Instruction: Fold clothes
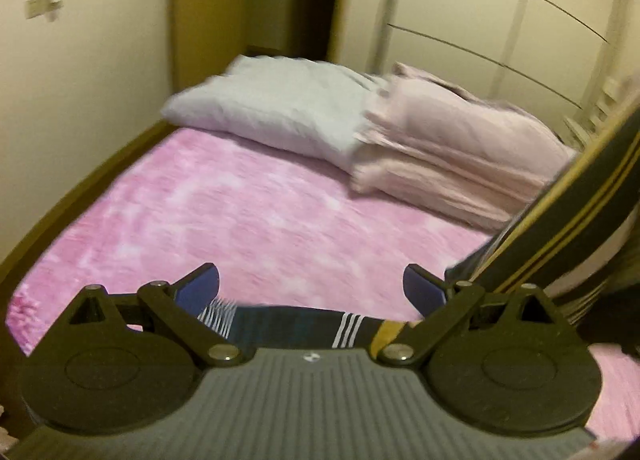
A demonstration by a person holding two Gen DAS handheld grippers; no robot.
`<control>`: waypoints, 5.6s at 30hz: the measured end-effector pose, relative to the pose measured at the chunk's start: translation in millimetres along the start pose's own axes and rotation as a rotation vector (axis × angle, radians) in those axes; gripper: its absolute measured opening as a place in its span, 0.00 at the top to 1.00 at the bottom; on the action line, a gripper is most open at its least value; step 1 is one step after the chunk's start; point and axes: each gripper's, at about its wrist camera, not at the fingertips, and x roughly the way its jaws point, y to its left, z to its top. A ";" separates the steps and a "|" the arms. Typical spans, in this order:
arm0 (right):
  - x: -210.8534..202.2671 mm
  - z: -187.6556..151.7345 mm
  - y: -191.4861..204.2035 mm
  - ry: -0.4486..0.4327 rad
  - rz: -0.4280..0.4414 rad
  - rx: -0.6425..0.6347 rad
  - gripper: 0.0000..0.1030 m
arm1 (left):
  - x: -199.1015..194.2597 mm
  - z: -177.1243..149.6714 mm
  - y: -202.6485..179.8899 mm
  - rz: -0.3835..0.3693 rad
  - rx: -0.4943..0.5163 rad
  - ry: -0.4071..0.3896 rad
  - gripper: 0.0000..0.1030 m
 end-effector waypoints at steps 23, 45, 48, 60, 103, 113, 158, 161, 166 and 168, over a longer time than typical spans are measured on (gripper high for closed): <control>-133.5 -218.6 -134.3 0.399 -0.346 0.129 0.48 | -8.7 -148.4 -166.8 -0.174 0.443 0.300 0.06; -111.7 -260.2 -65.1 0.461 -0.457 0.210 0.48 | 4.5 -148.5 -142.7 -0.324 0.615 0.341 0.07; -113.5 -262.9 -65.9 0.457 -0.463 0.212 0.48 | 4.5 -151.3 -143.5 -0.331 0.623 0.345 0.07; -116.2 -282.9 -100.3 0.507 -0.453 0.219 0.48 | 18.0 -176.5 -163.5 -0.299 0.641 0.384 0.08; -18.5 -438.2 -195.1 0.631 -0.426 -0.329 0.48 | 202.7 -318.3 -181.5 -0.450 1.242 0.005 0.91; 12.7 -508.3 -185.0 0.524 -0.373 -1.078 0.48 | 207.4 -318.1 -120.8 -0.358 1.226 -0.035 0.86; -357.7 -164.8 -46.3 -0.547 -0.315 -0.788 1.00 | -250.2 -101.0 -114.2 -0.013 0.505 -0.830 0.94; -382.5 -172.0 -38.9 -0.539 -0.275 -0.799 1.00 | -287.3 -117.9 -113.8 0.023 0.497 -0.844 0.94; -386.4 -170.6 -44.2 -0.489 -0.227 -0.787 1.00 | -305.8 -129.4 -122.8 0.056 0.514 -0.811 0.94; -372.7 -171.5 -46.4 -0.445 -0.232 -0.779 1.00 | -293.1 -126.5 -127.6 0.060 0.523 -0.782 0.94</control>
